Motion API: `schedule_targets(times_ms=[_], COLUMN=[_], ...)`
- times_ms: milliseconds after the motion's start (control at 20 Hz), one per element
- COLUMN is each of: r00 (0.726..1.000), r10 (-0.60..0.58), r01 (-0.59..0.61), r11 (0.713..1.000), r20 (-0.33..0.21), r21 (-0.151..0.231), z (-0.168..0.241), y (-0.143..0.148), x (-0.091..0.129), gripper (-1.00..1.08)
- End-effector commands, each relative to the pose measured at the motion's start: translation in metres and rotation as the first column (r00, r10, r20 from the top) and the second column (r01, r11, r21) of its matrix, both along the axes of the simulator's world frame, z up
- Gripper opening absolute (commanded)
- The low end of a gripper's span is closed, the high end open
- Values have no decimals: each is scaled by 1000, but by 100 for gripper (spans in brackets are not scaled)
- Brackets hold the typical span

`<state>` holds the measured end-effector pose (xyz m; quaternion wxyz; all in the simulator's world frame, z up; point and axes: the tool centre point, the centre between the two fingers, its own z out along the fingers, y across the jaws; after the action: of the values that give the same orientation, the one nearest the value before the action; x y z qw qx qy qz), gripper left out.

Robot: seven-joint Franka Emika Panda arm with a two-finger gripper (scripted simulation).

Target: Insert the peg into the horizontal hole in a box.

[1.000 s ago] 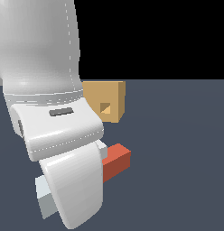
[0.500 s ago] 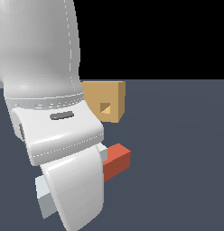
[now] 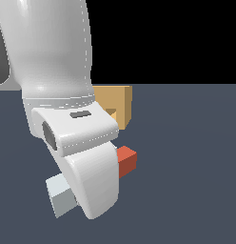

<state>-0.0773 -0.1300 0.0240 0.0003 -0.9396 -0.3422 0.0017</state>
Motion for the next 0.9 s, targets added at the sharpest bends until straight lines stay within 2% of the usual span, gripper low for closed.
schedule_targets(times_ms=[0, 200, 500, 700, 850], r00=[998, 978, 893, 844, 826], r10=[59, 209, 451, 537, 563], r01=[-59, -209, -451, -537, -563], r11=[998, 978, 893, 844, 826], r20=[4, 4, 3, 3, 3], r21=[0, -1, -1, -1, 0], z=[5, 16, 33, 39, 41], y=[19, 67, 151, 183, 193], x=[8, 18, 17, 11, 8], gripper=[-100, -100, -100, -100, -100])
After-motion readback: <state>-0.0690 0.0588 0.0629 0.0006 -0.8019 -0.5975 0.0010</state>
